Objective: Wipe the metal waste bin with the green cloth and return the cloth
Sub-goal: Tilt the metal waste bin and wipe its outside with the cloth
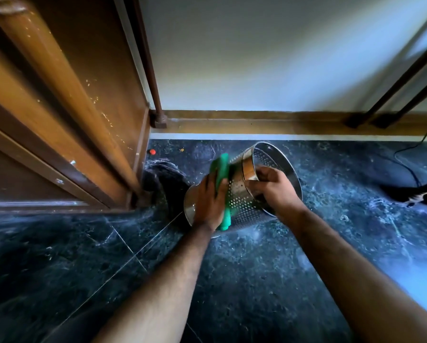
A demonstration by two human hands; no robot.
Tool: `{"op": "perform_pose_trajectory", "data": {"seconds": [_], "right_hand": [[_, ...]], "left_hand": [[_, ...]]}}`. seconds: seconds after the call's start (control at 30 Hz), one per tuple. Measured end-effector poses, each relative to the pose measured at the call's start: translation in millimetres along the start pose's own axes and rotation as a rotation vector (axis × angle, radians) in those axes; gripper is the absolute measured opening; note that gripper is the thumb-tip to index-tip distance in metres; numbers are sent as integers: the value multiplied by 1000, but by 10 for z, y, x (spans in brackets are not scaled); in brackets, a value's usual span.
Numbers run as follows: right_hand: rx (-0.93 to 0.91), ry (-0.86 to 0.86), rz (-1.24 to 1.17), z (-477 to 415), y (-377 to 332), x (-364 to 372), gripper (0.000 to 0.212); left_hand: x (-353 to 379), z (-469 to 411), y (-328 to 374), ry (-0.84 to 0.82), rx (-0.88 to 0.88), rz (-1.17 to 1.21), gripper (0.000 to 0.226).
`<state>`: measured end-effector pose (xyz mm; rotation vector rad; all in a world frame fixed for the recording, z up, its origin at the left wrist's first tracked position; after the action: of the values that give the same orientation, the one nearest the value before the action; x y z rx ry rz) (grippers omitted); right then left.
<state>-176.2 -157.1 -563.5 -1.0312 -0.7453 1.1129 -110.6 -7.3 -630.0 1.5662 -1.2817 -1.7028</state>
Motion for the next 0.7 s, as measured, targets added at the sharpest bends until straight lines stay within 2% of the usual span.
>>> {"op": "perform_pose_trajectory", "data": {"seconds": [0.07,0.17,0.23,0.37,0.53,0.57,0.63,0.7], "right_hand": [[30,-44,-9,42,103,-116,23],[7,-147,29,117,157,-165,26],[-10,-192,49,145,149,-133,26],[-7,-228,124,176,132,-88,30],[79,-319,297,252,155,-270,27],[60,-250,394,229,138,-337,24],[-9,2,577,161,67,-509,19],[-57,226,647,183,-3,-653,22]], "left_hand": [[-34,-1,-455,12,-166,-23,54],[-18,-39,-1029,-91,-483,-57,62],[51,-149,-955,-177,-548,-60,67],[259,-510,-54,-218,-365,101,78],[306,-471,561,-188,-129,56,60],[302,-346,548,-168,-87,37,57],[346,-47,372,-186,-32,-83,54],[344,203,13,-190,-68,-227,52]]}}
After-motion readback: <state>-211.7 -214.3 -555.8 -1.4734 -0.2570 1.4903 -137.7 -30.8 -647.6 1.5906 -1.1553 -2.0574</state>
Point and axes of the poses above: each hand's wrist, its own z-axis away from the middle knuckle, its own x-axis out of the palm, y = z × x, the point moved 10 cm from there along -z, towards the middle knuckle, and after that the axes turned 5 degrees about x, right-handed, at the moved point
